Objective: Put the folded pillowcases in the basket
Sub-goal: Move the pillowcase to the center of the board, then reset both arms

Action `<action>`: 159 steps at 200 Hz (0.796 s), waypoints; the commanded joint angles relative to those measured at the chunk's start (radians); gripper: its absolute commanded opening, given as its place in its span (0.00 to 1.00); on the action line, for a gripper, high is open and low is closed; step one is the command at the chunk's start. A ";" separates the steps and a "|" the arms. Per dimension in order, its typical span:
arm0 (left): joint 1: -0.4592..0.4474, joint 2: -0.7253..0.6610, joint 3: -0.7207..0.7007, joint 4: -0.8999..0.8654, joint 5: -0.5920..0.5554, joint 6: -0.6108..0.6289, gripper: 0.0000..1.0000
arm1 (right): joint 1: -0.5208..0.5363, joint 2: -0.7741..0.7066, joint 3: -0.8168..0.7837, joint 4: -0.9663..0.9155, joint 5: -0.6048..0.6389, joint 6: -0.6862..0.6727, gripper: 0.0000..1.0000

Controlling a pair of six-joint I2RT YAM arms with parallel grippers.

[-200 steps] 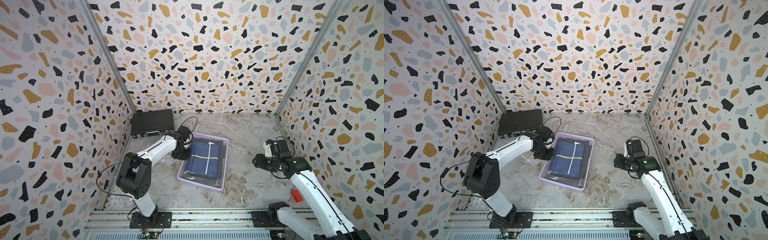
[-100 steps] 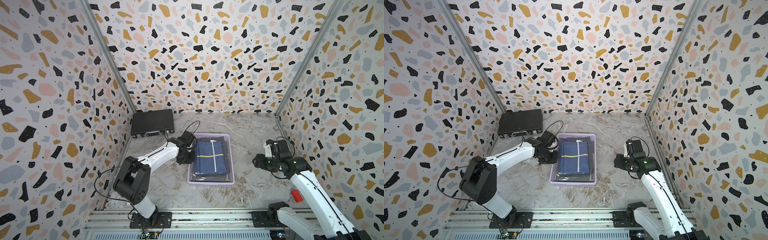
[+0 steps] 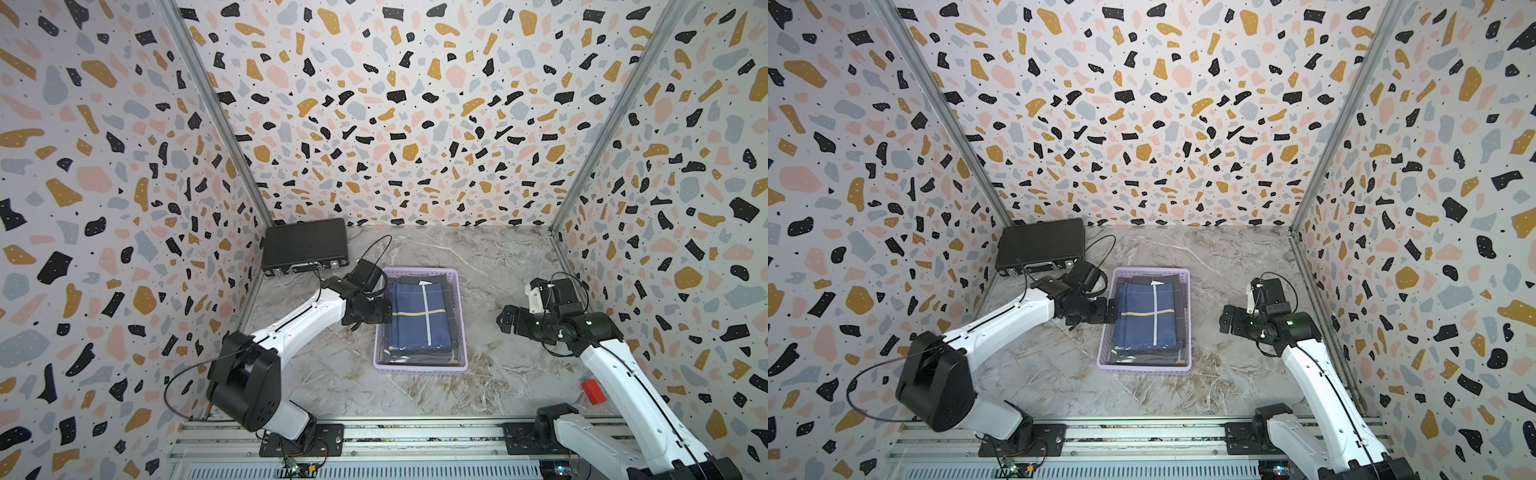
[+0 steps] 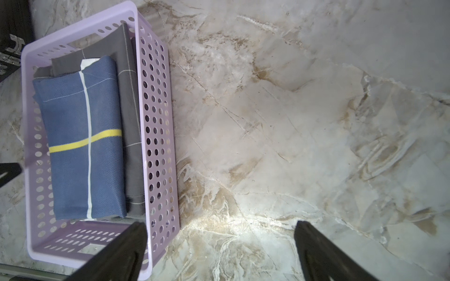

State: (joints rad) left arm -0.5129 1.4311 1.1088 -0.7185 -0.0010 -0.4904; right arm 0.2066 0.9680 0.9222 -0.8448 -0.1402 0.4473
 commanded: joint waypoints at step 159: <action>0.475 -0.092 -0.530 1.020 -0.277 0.386 1.00 | -0.060 0.189 -0.377 1.152 0.237 -0.677 1.00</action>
State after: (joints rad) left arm -0.0502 1.2865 0.5301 0.1905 -0.2939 -0.1375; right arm 0.1825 1.2175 0.6895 -0.0113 0.0132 -0.0486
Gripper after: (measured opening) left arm 0.996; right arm 0.999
